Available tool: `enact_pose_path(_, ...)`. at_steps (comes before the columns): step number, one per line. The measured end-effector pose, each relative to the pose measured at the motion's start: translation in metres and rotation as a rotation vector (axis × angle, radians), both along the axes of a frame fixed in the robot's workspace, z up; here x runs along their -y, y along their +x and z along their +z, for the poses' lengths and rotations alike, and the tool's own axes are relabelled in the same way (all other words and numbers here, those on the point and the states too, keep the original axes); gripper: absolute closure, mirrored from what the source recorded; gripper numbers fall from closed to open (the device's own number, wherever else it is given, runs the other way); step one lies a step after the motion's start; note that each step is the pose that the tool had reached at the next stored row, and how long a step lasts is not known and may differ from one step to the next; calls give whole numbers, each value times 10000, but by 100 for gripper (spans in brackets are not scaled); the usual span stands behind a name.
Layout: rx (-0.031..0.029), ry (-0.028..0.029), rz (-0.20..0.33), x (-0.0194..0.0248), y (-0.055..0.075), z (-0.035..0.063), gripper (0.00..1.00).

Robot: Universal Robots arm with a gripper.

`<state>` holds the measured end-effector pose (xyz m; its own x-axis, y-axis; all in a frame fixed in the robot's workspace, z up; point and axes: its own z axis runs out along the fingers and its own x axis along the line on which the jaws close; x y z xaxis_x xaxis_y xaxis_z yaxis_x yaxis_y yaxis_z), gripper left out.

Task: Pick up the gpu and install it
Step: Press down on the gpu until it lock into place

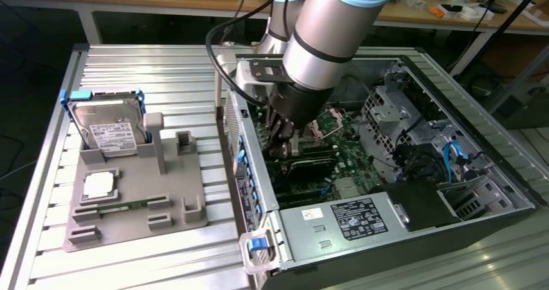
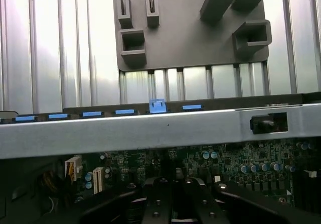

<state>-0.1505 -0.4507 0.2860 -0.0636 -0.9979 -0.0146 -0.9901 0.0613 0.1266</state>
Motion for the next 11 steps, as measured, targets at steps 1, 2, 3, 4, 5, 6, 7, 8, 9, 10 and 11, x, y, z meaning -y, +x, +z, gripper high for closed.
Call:
enact_pose_path(1,-67,38,-15,0,-2,0,89)
enact_pose_path(2,-156,78,-27,0,-2,0,89)
enact_pose_path(3,-245,110,-37,0,-2,1,89)
enact_pose_path(4,-359,149,-47,0,-2,1,89)
enact_pose_path(5,-461,179,-57,0,-2,1,89)
enact_pose_path(6,-559,206,-65,0,-2,0,89)
enact_pose_path(7,-696,244,-75,0,-2,0,89)
enact_pose_path(8,-800,273,-82,1,-2,0,89)
enact_pose_path(9,-890,300,-85,1,0,-1,89)
enact_pose_path(10,-1002,334,-87,1,3,-2,89)
enact_pose_path(11,-1113,364,-100,1,-1,-2,89)
